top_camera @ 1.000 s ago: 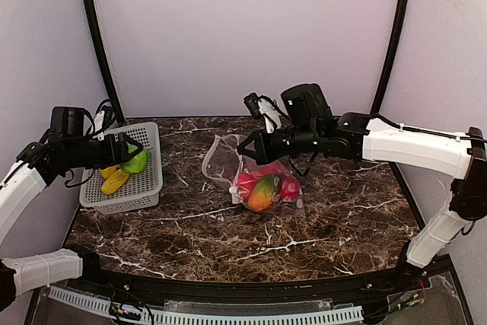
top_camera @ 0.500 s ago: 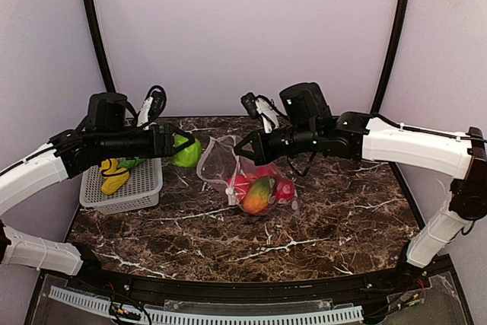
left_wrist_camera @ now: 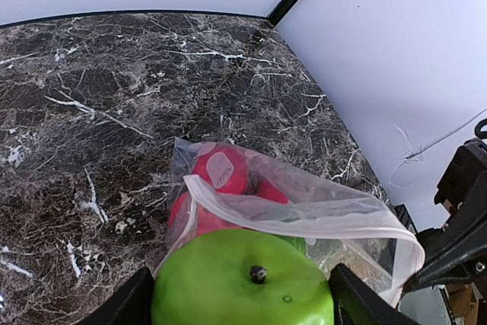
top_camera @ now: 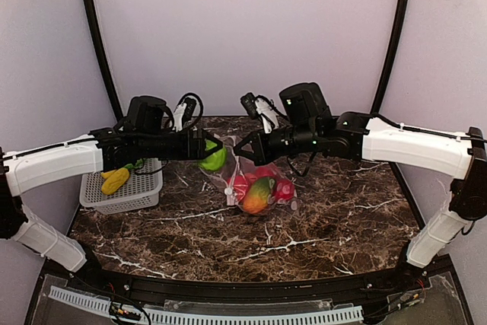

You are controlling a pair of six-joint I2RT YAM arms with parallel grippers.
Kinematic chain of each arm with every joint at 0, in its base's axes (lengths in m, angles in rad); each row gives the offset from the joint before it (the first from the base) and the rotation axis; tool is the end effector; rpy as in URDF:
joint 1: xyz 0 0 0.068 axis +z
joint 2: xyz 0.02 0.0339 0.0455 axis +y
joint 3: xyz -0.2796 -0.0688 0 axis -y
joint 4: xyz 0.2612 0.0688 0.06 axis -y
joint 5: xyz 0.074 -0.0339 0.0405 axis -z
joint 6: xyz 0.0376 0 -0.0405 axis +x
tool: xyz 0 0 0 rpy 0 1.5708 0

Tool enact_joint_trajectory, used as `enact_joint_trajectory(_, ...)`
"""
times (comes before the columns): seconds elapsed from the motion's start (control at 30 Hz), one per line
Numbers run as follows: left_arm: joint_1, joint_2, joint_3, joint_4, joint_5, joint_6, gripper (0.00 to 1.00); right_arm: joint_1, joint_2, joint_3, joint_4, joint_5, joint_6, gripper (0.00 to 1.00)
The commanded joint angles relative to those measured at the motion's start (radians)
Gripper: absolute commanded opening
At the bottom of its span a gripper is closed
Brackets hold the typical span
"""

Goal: Place the food in the zip-top bag and seal the zipper
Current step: Place the fake fruit in the zipper food storage bag.

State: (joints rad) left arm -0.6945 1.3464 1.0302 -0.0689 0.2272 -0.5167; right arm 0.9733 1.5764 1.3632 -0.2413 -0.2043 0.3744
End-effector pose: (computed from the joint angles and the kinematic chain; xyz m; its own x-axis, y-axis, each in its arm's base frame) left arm 0.2460 -0.2159 0.3203 -0.6382 -0.0948 -0.7640 0.5390 0.6535 -0.5314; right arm 0.2126 0.3260 0.3478 -0.5634 -0.1915 -0.8037 -0.7586 0.5052 0.4115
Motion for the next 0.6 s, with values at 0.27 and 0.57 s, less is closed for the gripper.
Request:
enact_joint_trajectory(0.27, -0.068, 0.129, 0.092, 0.055, -0.027, 0.007, 0.72, 0.010, 0.005, 0.030, 0.022, 0.006, -0.013, 0.00)
enact_joint_trajectory(0.57, -0.106, 0.186, 0.112, 0.064, -0.071, -0.014, 0.75, 0.009, 0.002, 0.024, 0.023, 0.013, -0.014, 0.00)
